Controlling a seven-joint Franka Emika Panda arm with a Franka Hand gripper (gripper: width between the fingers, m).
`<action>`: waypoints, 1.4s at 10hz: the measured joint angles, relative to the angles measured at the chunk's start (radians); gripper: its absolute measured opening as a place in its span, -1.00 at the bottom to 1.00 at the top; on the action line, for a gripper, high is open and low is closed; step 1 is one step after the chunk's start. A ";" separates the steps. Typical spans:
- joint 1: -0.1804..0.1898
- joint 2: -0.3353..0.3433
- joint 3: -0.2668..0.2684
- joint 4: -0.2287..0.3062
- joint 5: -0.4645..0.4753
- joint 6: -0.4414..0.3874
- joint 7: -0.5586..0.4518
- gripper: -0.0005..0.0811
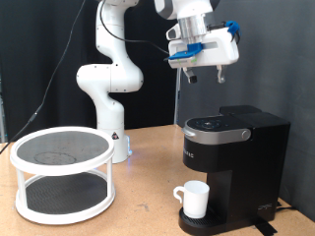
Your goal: Make a cup of coffee with the keurig machine
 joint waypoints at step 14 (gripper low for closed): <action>0.000 0.153 0.023 0.003 -0.092 -0.001 0.022 -0.89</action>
